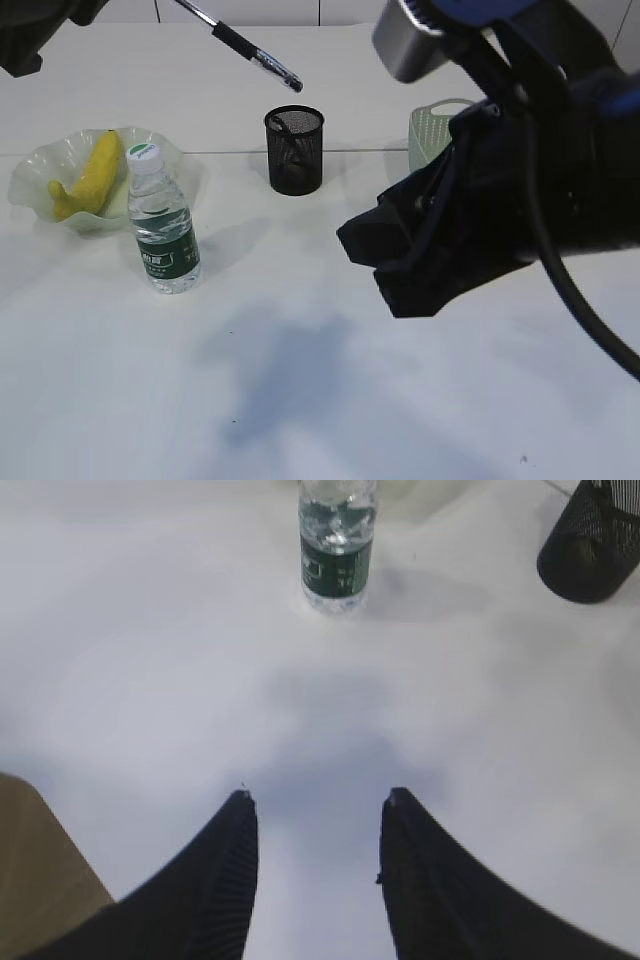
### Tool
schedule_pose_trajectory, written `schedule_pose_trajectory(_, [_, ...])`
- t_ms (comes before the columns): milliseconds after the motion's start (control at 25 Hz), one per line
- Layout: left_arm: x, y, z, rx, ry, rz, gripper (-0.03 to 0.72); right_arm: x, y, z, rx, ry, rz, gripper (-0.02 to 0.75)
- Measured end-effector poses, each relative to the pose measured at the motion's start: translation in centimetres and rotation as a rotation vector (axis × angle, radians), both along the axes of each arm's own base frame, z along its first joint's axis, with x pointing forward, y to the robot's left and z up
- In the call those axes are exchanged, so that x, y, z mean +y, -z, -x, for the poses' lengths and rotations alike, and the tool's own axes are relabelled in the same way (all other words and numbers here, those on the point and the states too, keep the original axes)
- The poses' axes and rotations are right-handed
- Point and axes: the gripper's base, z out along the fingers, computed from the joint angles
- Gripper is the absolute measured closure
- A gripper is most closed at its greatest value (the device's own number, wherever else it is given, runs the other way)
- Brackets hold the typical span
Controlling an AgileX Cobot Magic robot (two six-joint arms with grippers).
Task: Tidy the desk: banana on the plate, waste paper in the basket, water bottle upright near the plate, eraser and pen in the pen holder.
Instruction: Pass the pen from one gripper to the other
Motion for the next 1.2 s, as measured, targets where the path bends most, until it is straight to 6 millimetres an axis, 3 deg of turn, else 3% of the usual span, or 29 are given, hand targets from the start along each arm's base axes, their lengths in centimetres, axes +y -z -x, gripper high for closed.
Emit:
schedule_pose_trajectory(440, [0.0, 0.0, 0.0, 0.000, 0.000, 0.000, 0.666, -0.7, 5.0, 0.2, -0.169, 0.130, -0.381, 0.430])
schedule_pose_trajectory(680, [-0.1, 0.0, 0.0, 0.004, 0.007, -0.001, 0.666, -1.9, 7.2, 0.7, -0.145, 0.271, -0.697, 0.430])
schedule_pose_trajectory(1000, [-0.3, 0.2, 0.1, 0.024, 0.030, 0.003, 0.666, 0.3, 9.3, -0.5, -0.056, 0.231, -1.068, 0.430])
schedule_pose_trajectory(1200, [-0.4, 0.3, 0.2, 0.050, 0.040, 0.025, 0.666, 1.8, 11.8, -1.5, 0.106, 0.261, -1.118, 0.430])
